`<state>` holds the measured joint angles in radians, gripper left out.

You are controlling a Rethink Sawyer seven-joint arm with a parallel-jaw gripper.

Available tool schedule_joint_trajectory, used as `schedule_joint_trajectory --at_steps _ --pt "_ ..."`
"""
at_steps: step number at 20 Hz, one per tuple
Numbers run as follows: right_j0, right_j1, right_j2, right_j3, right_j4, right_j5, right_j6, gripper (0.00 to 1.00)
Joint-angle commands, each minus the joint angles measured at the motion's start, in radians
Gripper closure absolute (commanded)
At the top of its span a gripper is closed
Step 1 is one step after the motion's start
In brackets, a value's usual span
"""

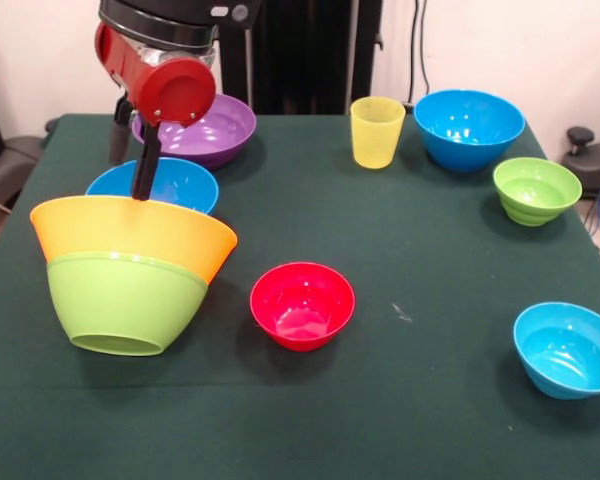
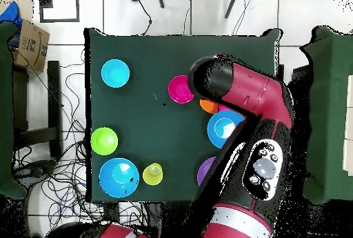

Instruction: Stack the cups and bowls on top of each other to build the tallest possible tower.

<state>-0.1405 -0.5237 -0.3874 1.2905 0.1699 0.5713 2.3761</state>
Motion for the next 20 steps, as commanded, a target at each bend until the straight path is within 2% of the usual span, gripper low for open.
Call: schedule_joint_trajectory --at_steps 1,7,13,20 --pt "-0.033 0.026 0.155 0.136 0.040 -0.095 0.111 0.00" --pt "-0.074 0.007 0.242 0.194 0.080 -0.163 0.086 0.00" --pt "-0.100 -0.003 0.289 0.224 0.076 -0.251 0.078 0.00" --pt "-0.091 -0.012 0.294 0.237 0.072 -0.267 0.094 0.00"
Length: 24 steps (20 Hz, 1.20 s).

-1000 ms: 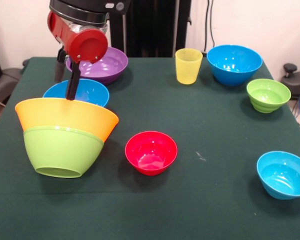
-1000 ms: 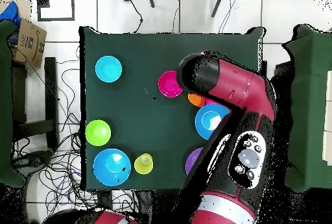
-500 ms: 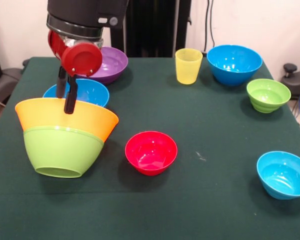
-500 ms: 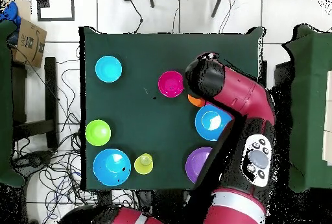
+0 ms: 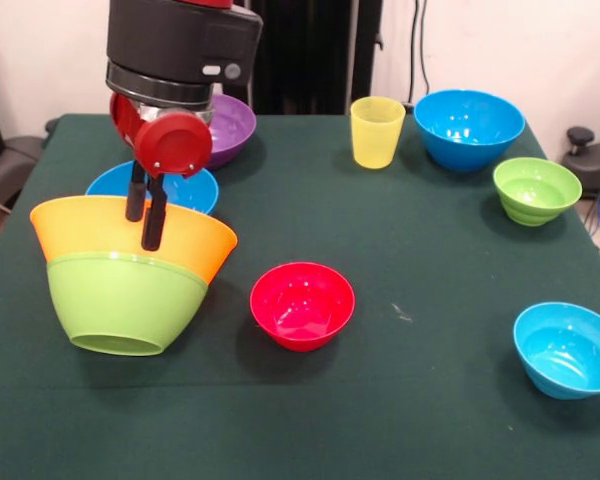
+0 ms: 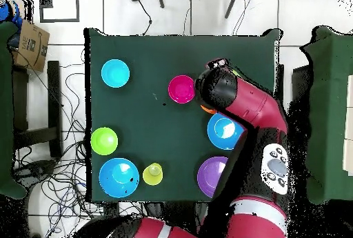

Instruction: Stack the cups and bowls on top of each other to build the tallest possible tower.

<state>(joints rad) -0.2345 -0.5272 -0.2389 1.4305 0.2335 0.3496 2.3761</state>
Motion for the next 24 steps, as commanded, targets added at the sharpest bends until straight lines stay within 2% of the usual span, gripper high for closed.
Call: schedule_joint_trajectory --at_steps 1,5,6,9,11,19,24 --pt "0.001 -0.008 0.151 0.099 0.007 -0.054 0.093 0.00" --pt "0.011 -0.014 0.134 0.099 0.012 -0.027 0.101 0.00" --pt "0.022 -0.022 0.118 0.100 0.017 0.008 0.109 0.00" --pt "0.086 -0.054 0.020 0.058 0.016 0.207 0.143 0.00" --pt "0.098 -0.060 0.000 0.035 0.017 0.288 0.151 0.00" --pt "0.111 -0.065 -0.027 0.015 0.016 0.360 0.150 0.00" --pt "0.113 -0.071 -0.029 0.028 0.016 0.356 0.145 0.00"
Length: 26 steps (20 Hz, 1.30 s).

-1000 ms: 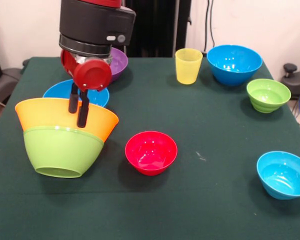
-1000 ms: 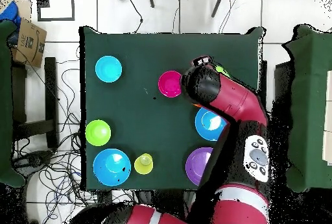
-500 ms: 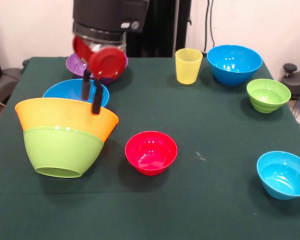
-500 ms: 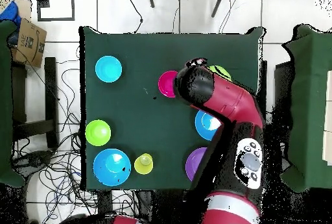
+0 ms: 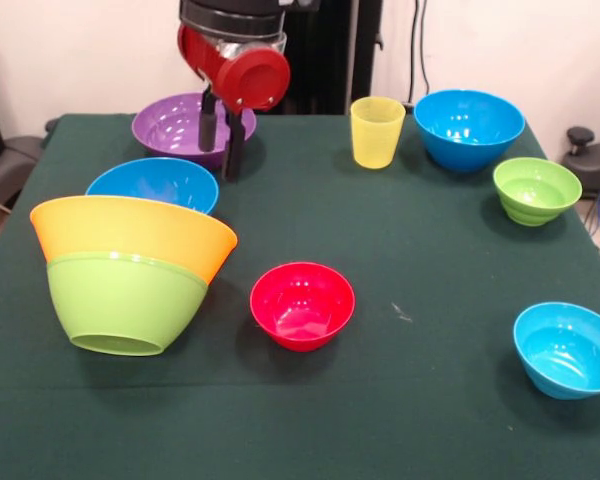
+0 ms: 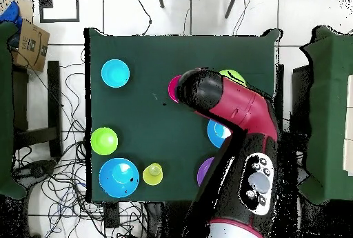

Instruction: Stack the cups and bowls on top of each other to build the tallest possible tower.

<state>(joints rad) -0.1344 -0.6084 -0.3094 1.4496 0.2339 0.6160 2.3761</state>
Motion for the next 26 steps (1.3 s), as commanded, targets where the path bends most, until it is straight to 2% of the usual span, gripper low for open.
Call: schedule_joint_trajectory --at_steps 1,11,26 --pt "0.011 0.019 0.044 0.009 0.014 0.076 0.142 0.00" --pt "-0.027 0.103 0.054 -0.015 -0.033 -0.050 0.079 0.00" --pt "-0.058 0.164 0.053 -0.060 -0.066 -0.107 0.022 0.00"
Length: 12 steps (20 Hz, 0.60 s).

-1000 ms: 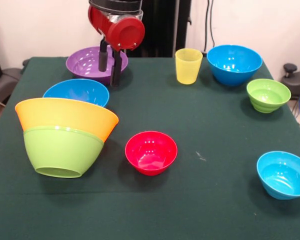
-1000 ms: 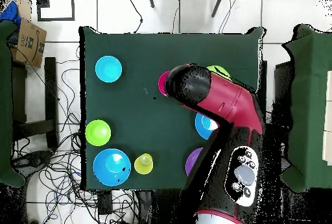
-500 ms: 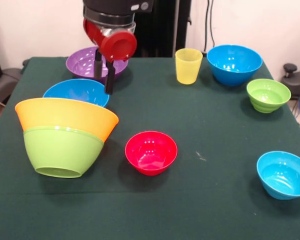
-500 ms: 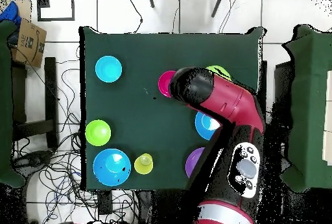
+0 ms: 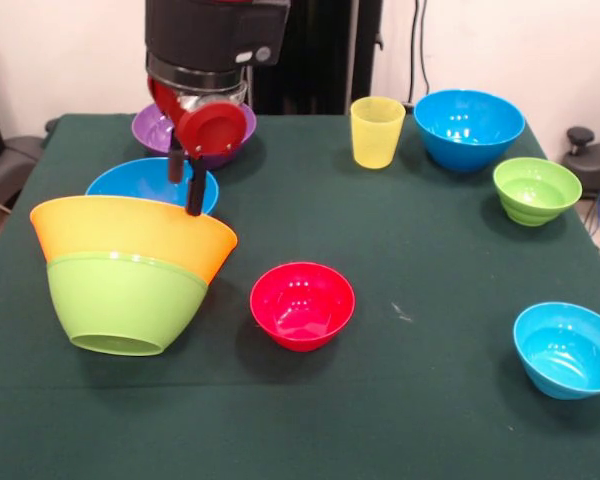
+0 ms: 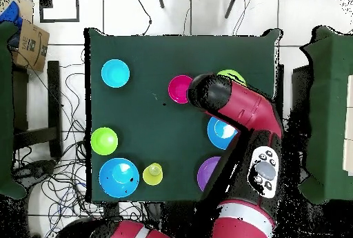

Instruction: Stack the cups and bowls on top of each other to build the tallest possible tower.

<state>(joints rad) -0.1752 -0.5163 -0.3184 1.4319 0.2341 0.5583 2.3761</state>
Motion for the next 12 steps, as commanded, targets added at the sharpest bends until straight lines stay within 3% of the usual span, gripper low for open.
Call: schedule_joint_trajectory --at_steps 1,12 --pt "-0.020 0.075 0.065 -0.045 -0.067 -0.053 0.017 0.00" --pt "-0.050 0.095 0.093 -0.071 -0.079 -0.112 -0.021 0.00"
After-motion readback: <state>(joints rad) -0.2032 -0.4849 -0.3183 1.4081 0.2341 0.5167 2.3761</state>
